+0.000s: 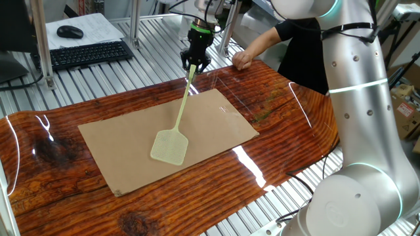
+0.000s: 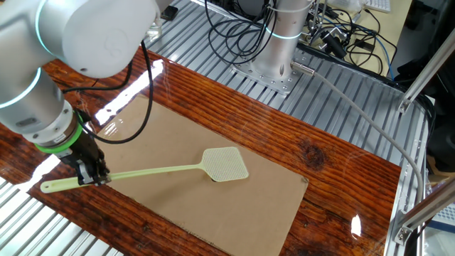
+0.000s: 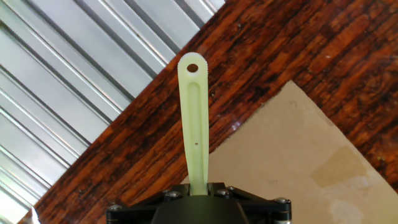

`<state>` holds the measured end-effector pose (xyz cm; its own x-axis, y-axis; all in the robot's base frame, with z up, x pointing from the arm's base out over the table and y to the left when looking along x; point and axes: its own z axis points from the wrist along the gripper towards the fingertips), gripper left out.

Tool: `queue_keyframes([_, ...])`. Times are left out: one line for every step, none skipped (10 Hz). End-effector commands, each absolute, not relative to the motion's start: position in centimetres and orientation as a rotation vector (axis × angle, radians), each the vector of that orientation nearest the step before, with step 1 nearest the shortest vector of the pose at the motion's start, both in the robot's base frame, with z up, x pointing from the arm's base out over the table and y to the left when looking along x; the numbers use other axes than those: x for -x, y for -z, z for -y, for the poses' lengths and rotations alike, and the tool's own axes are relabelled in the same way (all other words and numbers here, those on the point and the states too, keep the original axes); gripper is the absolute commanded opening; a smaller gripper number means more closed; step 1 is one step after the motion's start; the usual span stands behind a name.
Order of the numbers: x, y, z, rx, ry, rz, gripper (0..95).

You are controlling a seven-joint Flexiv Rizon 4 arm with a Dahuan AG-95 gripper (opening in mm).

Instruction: Swat with a flyswatter

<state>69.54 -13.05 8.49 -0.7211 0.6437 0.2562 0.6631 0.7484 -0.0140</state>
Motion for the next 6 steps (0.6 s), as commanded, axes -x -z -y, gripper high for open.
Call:
queue_keyframes([-69.79,-8.65,13.16,0.994,0.103,2.658,0.0])
queue_keyframes([-69.79,-8.67,13.17,0.996,0.101,2.653,0.0])
queue_keyframes([-69.79,-8.68,13.18,1.000,0.104,2.651,0.0])
queue_keyframes([-69.77,-8.68,13.19,1.009,0.120,2.674,0.0])
queue_keyframes([-69.75,-8.67,13.21,1.024,0.137,2.714,0.0])
queue_keyframes([-69.72,-8.69,13.25,1.007,0.147,2.735,0.0])
